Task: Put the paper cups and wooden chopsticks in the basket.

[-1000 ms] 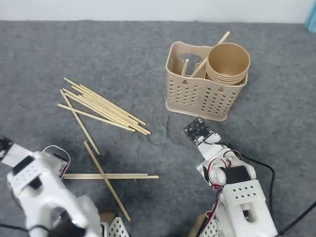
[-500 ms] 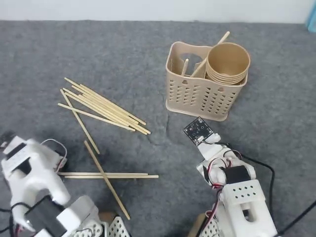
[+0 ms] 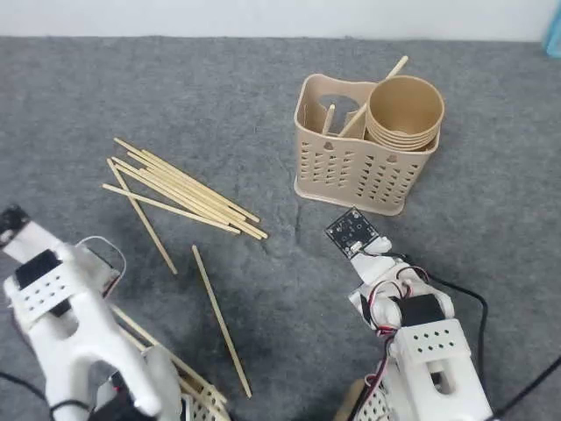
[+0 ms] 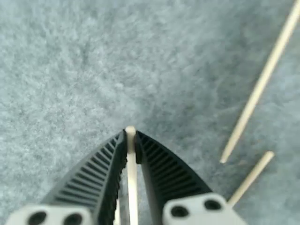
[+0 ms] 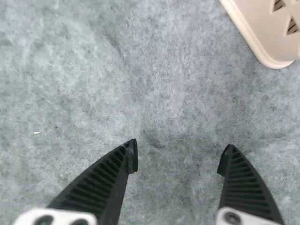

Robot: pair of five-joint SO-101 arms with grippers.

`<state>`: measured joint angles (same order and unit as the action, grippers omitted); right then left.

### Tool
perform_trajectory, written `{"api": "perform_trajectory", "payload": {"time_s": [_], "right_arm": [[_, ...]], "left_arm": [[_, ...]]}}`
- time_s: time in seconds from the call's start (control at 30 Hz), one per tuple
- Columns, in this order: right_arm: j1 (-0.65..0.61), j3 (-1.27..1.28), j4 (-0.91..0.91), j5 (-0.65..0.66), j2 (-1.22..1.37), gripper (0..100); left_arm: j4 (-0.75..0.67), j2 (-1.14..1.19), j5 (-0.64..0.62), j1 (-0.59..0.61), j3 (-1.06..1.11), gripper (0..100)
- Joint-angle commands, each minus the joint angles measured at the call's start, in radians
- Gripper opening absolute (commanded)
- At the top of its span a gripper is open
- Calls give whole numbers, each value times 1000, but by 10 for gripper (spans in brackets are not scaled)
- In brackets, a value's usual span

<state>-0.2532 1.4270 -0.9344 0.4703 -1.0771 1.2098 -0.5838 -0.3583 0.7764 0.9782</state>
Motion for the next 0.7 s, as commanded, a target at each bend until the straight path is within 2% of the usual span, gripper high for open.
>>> {"api": "perform_trajectory", "payload": {"time_s": [0.0, 0.2, 0.37, 0.47, 0.67], "right_arm": [[16, -5, 16, -3, -21, 284], [16, -5, 16, -3, -21, 284], [16, -5, 16, -3, -21, 284], [16, -5, 16, -3, -21, 284], [16, -5, 16, -3, -21, 284]], "left_arm": [[5, -100, -69, -11, -117, 12], [3, -236, -130, -18, -295, 12], [-12, -295, -157, -104, -371, 12], [-118, -330, -180, -149, -383, 12], [-451, -420, -173, -258, -352, 12]]}}
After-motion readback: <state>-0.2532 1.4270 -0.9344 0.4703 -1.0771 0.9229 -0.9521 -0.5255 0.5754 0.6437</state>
